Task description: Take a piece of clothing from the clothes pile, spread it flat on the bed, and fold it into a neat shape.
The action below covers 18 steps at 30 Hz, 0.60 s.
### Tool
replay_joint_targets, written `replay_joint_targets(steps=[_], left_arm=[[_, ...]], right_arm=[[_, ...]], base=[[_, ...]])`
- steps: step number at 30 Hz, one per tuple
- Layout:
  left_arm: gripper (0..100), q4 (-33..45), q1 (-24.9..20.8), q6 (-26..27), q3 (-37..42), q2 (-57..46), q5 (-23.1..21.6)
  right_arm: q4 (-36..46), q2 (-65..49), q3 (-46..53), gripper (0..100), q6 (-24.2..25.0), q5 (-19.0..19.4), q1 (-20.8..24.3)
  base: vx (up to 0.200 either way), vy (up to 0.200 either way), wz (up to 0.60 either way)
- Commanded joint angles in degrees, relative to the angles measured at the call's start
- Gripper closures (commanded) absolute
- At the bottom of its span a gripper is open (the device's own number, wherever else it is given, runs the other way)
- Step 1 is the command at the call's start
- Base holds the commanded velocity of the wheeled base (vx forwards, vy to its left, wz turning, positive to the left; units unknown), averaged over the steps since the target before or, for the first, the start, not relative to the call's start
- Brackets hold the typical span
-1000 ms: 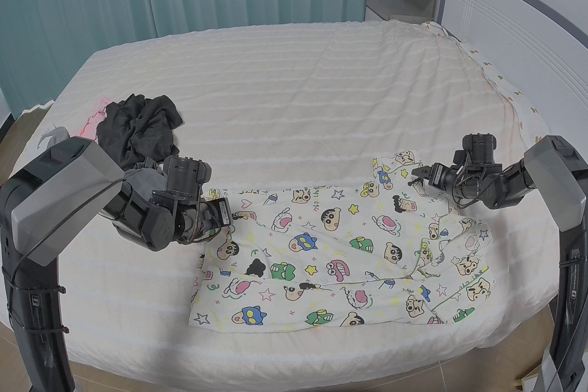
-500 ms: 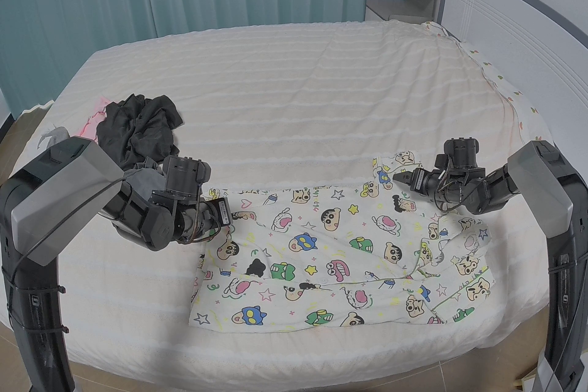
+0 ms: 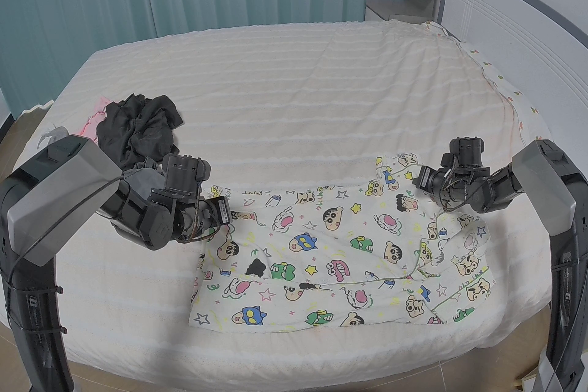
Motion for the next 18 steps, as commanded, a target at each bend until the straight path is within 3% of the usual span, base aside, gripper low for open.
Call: replay_joint_targets(steps=[1,5,18], left_arm=[[100,-0.1,-0.1,0.6,0.1,-1.4,1.7],[100,-0.1,-0.1,0.7,0.0,-2.2,2.3],[100,-0.6,-0.2,0.6,-2.4,-2.6,2.7]], right_arm=[[-0.2,-2.0,0.1,100,2.5,0.1,-0.4],[-0.2,-3.9,0.6,100,5.0,0.5,-1.0],[-4.1,-6.8,2.9,100,5.1,1.0,-2.1]], base=[[0.000,0.000,0.00],[0.000,0.000,0.00],[0.000,0.000,0.00]])
